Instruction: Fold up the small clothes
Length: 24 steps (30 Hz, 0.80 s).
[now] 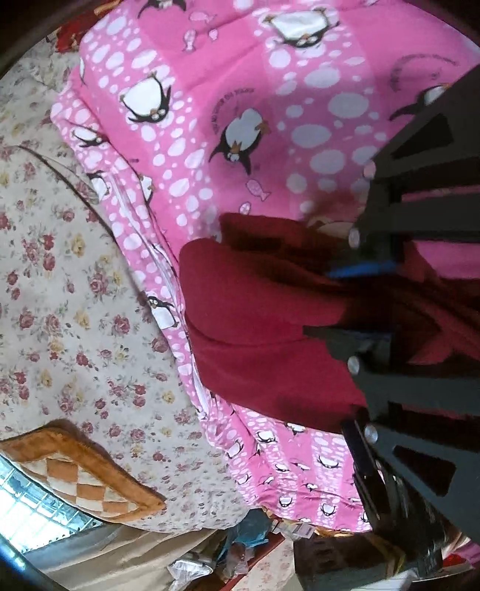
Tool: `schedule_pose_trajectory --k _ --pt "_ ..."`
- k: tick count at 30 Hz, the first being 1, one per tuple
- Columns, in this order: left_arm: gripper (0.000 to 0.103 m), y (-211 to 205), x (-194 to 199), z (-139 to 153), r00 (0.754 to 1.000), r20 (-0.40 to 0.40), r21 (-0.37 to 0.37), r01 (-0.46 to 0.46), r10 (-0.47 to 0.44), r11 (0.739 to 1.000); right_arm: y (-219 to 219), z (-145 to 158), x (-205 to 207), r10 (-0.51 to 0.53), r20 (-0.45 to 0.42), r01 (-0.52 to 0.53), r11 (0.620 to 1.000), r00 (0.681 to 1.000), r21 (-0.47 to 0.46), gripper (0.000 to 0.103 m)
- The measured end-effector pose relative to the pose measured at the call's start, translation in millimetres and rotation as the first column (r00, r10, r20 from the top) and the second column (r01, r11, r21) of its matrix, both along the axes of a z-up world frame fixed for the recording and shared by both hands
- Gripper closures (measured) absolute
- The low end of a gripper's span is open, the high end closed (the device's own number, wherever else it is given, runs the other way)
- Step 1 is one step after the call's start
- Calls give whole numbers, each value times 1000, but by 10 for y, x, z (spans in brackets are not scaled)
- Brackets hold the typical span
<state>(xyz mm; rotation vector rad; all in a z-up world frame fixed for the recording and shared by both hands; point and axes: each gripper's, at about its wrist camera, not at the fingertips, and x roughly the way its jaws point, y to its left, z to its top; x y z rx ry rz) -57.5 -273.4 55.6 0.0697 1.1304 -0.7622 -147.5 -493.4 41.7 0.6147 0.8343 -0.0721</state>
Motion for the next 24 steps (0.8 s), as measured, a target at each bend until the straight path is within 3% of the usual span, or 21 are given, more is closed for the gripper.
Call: schedule_pose_trajectory --k 2,4,7,8,10,11,18,21,24 --pt "89 34 13 -7 1000 -9 -21 -16 16 1000 45 85 -116 1 16 -1 1000 1000 7 51" --pt "89 53 -8 -10 1000 0 -27 -24 24 999 110 104 -230 15 29 -16 999 999 46 45" --pt "89 36 -51 -7 999 27 -23 -26 26 999 235 19 -288 60 11 -61 995 998 80 44" --pt "89 39 -55 -3 999 27 -25 -26 27 999 277 -11 -295 66 -3 -66 996 998 57 53" --pt "89 83 -51 17 1000 9 -54 -28 29 998 371 -3 -342 77 -22 -78 995 997 -61 79" --pt "89 113 -44 31 1000 -6 -73 -28 28 997 395 25 -397 87 -15 -88 991 996 -101 82" --pt "88 236 92 5 991 -129 -184 -61 37 981 392 -66 -510 74 -36 -78 989 997 -126 86" --pt "87 226 135 58 990 -140 -173 -52 27 984 349 -29 -513 71 -33 -74 992 997 -98 84" --pt "82 213 183 163 994 -104 -176 -46 28 983 224 69 -577 7 30 -6 1000 1000 -19 64"
